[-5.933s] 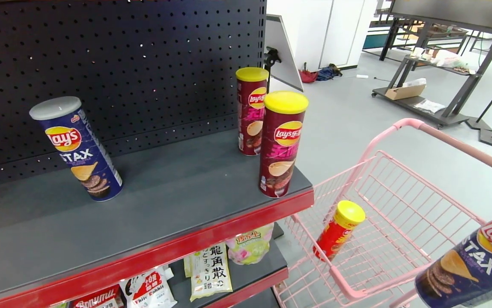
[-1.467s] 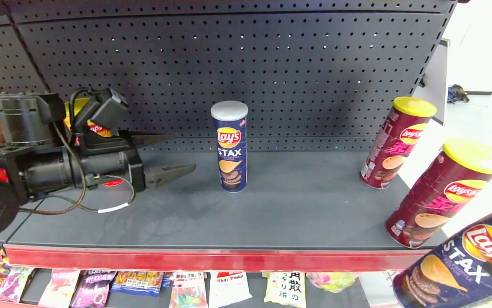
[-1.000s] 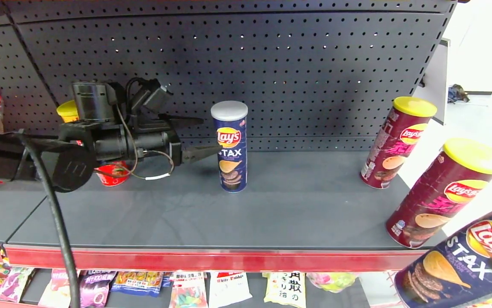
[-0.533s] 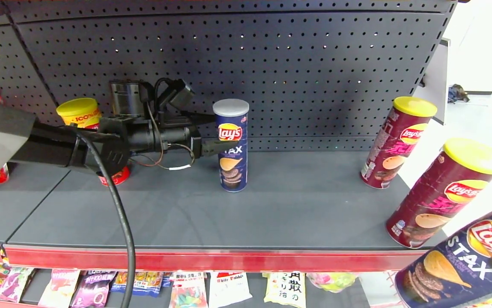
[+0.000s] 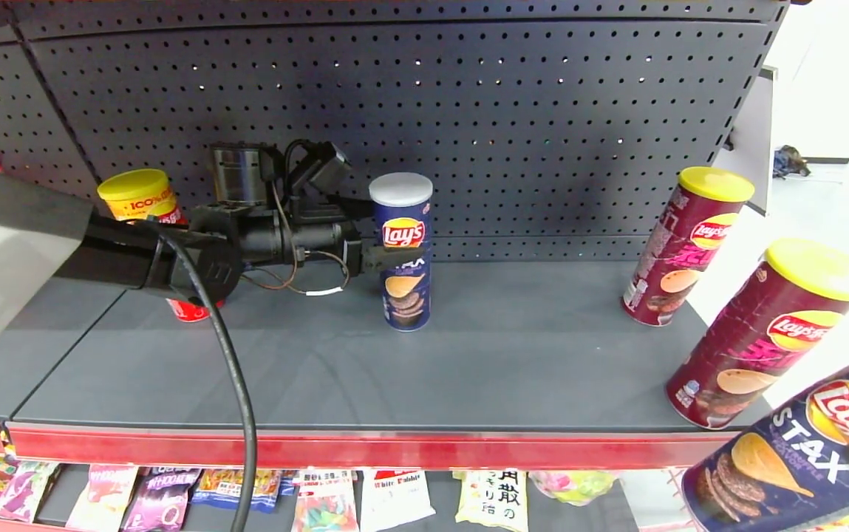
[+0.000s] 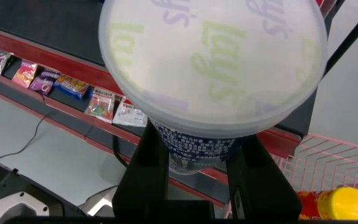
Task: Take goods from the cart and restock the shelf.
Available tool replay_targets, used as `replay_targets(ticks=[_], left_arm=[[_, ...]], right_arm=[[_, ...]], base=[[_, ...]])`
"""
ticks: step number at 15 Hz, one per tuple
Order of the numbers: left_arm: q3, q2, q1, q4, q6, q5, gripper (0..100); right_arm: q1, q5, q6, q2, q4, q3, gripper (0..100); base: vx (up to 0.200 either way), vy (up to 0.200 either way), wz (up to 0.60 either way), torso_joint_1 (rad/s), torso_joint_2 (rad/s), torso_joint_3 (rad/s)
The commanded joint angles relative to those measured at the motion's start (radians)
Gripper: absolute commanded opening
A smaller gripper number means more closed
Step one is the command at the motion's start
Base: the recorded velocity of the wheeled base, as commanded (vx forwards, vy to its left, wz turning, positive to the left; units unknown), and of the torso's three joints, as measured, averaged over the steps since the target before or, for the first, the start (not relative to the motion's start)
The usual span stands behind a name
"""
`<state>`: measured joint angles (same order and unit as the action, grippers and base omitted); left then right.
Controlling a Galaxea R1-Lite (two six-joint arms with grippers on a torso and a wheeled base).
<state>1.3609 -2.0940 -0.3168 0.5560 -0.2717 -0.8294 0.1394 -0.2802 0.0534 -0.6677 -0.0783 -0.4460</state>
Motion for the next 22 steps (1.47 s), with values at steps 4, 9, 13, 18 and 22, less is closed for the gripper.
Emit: replay_targets(ticks=[4, 9, 13, 18, 22], left_arm=[[0.0, 0.003, -0.011, -0.001, 0.022, 0.001, 100], [-0.002, 0.005, -0.025, 0.001, 0.043, 0.006, 0], [-0.017, 0.015, -0.027, 0.005, 0.043, 0.006, 0], [-0.141, 0.147, -0.074, 0.002, 0.057, 0.006, 0], [-0.358, 0.244, -0.142, 0.067, 0.078, 0.013, 0]], right_arm=[[0.0, 0.001, 0.0, 0.002, 0.0, 0.001, 0], [0.0, 0.001, -0.001, 0.003, 0.0, 0.001, 0], [0.0, -0.001, -0.001, 0.003, -0.001, 0.004, 0], [0.0, -0.001, -0.001, 0.002, -0.001, 0.006, 0], [0.0, -0.001, -0.001, 0.002, 0.0, 0.006, 0]], base=[[0.0, 0.0, 0.0, 0.0, 0.0, 0.0], [0.0, 0.0, 0.0, 0.0, 0.0, 0.0], [0.0, 0.0, 0.0, 0.0, 0.0, 0.0], [0.0, 0.0, 0.0, 0.0, 0.0, 0.0], [0.0, 0.0, 0.0, 0.0, 0.0, 0.0]])
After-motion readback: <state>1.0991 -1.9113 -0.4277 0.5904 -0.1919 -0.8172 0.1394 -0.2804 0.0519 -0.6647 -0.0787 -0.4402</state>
